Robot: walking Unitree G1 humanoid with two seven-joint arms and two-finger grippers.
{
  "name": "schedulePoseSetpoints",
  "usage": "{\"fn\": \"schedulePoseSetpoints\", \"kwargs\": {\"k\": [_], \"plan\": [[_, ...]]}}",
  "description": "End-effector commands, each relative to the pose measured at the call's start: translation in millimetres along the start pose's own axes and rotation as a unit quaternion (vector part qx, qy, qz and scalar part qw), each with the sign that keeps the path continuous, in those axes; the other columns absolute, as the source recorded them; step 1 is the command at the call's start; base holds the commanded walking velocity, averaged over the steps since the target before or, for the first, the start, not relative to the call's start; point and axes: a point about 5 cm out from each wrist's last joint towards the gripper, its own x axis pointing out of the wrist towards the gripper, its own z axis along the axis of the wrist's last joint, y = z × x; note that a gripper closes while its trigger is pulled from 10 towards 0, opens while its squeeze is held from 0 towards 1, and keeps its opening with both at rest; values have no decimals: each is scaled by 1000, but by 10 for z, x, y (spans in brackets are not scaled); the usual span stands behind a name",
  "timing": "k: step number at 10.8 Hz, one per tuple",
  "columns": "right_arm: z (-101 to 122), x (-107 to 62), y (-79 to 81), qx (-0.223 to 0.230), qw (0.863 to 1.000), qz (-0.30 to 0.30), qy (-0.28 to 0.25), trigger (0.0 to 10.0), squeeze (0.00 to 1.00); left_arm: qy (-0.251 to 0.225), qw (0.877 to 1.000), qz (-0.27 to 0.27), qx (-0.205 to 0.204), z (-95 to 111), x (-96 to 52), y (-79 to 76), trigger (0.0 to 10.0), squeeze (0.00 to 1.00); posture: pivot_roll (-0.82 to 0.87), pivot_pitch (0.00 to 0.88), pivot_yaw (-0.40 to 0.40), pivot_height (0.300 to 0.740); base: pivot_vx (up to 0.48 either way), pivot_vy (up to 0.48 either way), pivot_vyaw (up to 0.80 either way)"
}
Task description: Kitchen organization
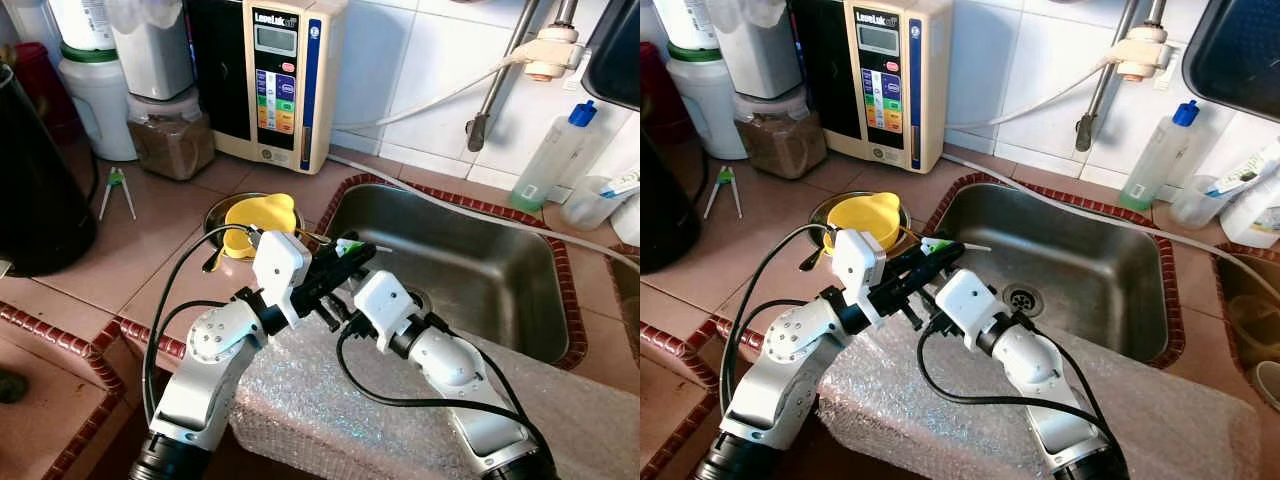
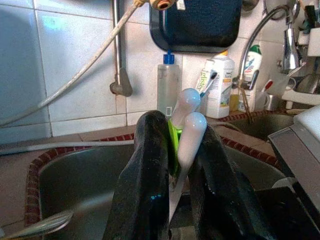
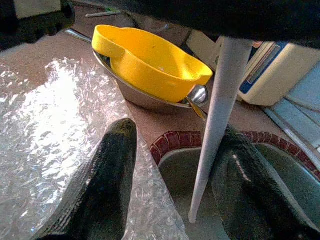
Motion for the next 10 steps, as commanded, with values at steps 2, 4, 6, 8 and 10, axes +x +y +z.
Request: {"fn": "schedulePoseSetpoints", "kwargs": {"k": [2,4,6,8,10], "plan": [[35,-1,20,-6,1000,7,-4,0,0,-14,1000,-26,7,60,94,-57,0,0,47,0,-44,740,0,0,0],[28,-3,-48,-13,1000,-12,-3,0,0,-12,1000,-25,8,50,87,-64,0,0,53,0,-46,740,0,0,0],[24,19,-110,-28,999,-30,0,0,0,-9,1000,-24,10,45,71,-61,0,0,65,0,-49,740,0,0,0],[30,-8,-211,-58,996,-65,6,0,0,-13,1000,-15,25,103,49,-23,4118,0,71,0,-49,740,0,0,0],[14,-57,-302,-62,994,-90,9,0,0,-6,1000,-15,24,76,16,-20,4235,0,64,0,-45,740,0,0,0]]}}
